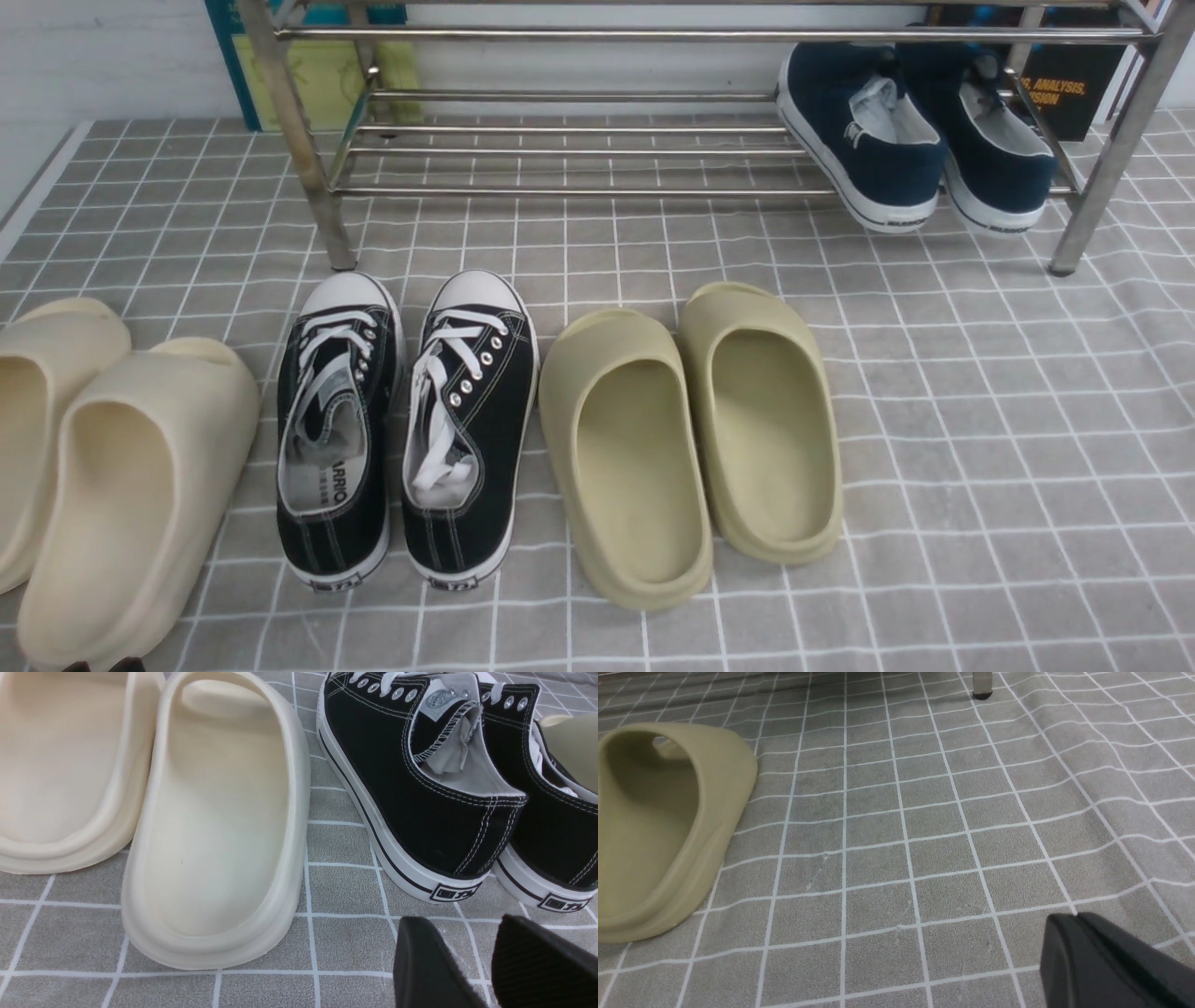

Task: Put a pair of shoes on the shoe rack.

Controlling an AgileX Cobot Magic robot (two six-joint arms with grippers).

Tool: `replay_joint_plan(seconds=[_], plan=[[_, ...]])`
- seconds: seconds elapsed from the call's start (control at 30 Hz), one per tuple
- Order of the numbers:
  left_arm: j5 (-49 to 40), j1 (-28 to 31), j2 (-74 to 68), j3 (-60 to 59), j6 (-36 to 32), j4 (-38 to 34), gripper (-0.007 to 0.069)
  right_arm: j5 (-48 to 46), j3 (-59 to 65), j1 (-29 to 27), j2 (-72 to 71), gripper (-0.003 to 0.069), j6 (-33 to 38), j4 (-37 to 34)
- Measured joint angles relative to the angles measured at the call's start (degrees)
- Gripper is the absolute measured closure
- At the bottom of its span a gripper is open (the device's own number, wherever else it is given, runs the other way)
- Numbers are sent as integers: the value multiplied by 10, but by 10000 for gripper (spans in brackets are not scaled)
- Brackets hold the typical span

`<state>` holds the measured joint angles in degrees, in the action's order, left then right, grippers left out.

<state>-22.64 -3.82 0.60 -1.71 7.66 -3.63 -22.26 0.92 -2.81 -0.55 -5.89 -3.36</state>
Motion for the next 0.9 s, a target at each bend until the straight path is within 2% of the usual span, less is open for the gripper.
replay_joint_plan(seconds=[0.9], plan=[[0,0,0,0,0,0,386,0,0,0,0,633,2,-2]])
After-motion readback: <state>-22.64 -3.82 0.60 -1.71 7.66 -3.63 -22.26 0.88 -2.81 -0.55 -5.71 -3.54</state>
